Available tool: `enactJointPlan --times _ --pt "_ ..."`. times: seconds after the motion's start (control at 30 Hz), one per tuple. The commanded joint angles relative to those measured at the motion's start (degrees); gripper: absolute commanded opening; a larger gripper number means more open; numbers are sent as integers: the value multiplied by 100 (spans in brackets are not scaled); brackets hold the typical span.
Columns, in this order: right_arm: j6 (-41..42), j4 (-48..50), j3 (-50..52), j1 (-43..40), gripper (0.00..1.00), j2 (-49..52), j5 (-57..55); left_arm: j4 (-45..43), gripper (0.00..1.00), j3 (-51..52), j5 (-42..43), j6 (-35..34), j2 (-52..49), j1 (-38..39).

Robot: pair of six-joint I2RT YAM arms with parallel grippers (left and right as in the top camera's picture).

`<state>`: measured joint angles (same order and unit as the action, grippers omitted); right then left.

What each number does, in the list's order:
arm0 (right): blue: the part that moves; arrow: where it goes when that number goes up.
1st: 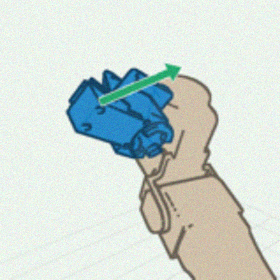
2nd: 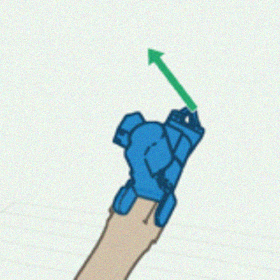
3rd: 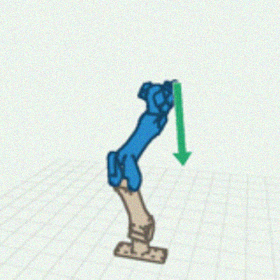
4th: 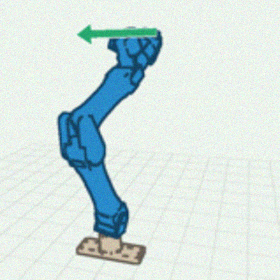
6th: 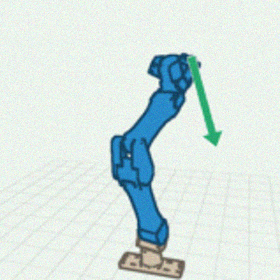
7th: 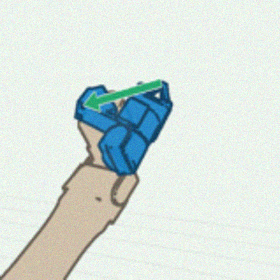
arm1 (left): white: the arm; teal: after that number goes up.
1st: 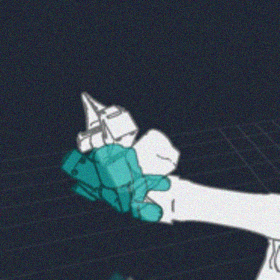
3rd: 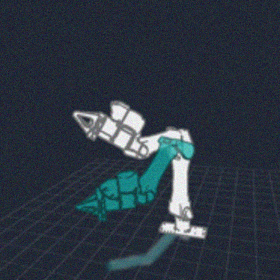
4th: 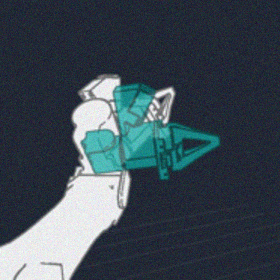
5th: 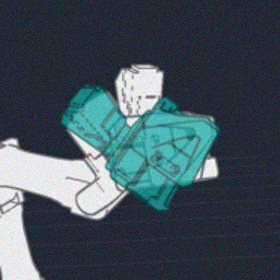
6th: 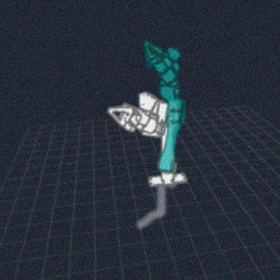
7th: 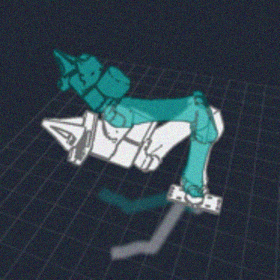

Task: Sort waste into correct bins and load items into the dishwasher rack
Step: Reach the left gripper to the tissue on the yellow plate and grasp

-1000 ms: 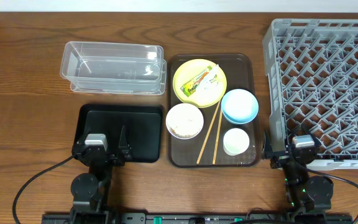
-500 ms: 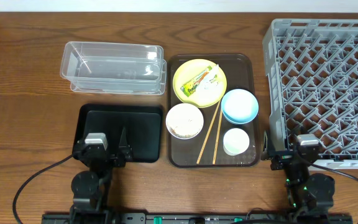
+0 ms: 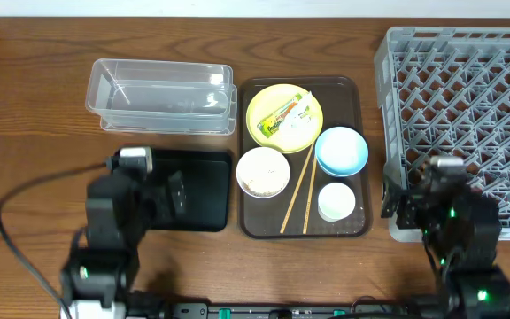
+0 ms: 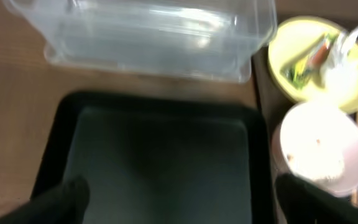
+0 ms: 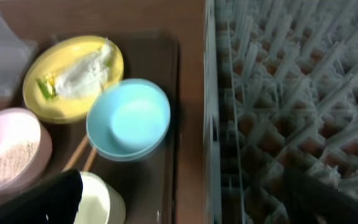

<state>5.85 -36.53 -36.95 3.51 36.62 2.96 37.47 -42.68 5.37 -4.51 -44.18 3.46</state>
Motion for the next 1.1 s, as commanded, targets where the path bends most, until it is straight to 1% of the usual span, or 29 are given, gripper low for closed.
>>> enactJointPlan --times 0.0,0.1,0.27,0.37,0.43,0.53,0.63,0.7,0.87,1.07 --pt "48 -365 -710 -83 99 612 -13 763 97 -1078 168 -48 -992 -28" --pt "-11 -472 -1084 -83 99 1014 33 1388 98 -1681 168 -48 -1655 -28" --pt "-9 -350 -1207 -83 99 1139 48 1429 97 -1757 461 -52 -2299 -28" --pt "-11 -332 -1207 -83 99 1139 46 1257 97 -1757 730 -48 -2496 -24" --pt "-11 -358 -1204 -83 99 1139 44 940 97 -1764 970 -46 -2551 4" --pt "-11 -350 -1204 -83 99 1139 46 505 97 -1886 1003 -17 -2640 166" --pt "-11 -334 -1204 -83 99 1141 46 155 97 -2144 855 50 -2855 455" --pt "-11 -339 -1204 -83 99 1141 46 -118 96 -2330 697 238 -3071 702" --pt "-11 -354 -1204 -83 99 1141 46 -1266 97 -2575 699 625 -3716 1351" --pt "-11 -374 -1204 -83 99 1141 46 -2640 96 -2575 704 623 -4610 1996"
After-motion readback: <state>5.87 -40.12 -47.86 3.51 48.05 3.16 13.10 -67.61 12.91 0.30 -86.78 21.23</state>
